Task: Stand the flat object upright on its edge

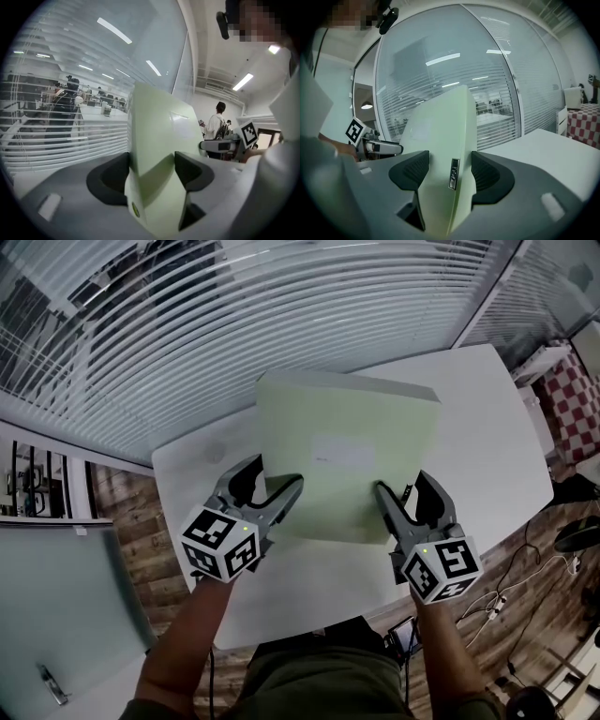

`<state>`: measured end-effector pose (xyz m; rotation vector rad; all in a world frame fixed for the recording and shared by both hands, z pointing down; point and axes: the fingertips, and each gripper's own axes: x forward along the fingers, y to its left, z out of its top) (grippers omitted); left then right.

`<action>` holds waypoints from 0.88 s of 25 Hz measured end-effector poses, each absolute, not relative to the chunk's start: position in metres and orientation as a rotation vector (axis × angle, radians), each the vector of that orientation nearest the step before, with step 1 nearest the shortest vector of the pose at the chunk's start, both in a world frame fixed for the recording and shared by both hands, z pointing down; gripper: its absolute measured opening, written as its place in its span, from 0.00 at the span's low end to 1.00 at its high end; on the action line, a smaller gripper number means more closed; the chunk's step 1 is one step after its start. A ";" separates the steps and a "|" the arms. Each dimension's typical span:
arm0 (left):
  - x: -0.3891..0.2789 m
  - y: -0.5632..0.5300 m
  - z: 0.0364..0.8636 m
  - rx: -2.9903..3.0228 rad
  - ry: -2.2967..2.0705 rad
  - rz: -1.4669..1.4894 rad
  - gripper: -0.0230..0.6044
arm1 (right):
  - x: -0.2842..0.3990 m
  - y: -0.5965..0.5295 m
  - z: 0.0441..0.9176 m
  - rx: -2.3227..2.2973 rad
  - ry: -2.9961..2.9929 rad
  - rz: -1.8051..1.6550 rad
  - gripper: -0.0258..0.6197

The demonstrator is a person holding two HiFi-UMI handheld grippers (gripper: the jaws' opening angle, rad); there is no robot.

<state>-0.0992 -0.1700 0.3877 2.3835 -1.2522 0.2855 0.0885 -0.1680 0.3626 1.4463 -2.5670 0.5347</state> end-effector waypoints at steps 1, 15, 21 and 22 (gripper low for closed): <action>-0.099 -0.171 0.387 2.391 -1.258 0.283 0.51 | 0.088 -0.169 0.361 1.447 -2.569 0.511 0.47; -0.096 -0.177 0.383 2.499 -1.348 0.307 0.51 | 0.086 -0.174 0.354 1.462 -2.558 0.312 0.47; -0.094 -0.179 0.384 2.533 -1.394 0.324 0.51 | 0.088 -0.177 0.357 1.473 -2.549 0.254 0.47; -0.094 -0.180 0.385 2.534 -1.398 0.323 0.51 | 0.088 -0.177 0.358 1.475 -2.547 0.250 0.47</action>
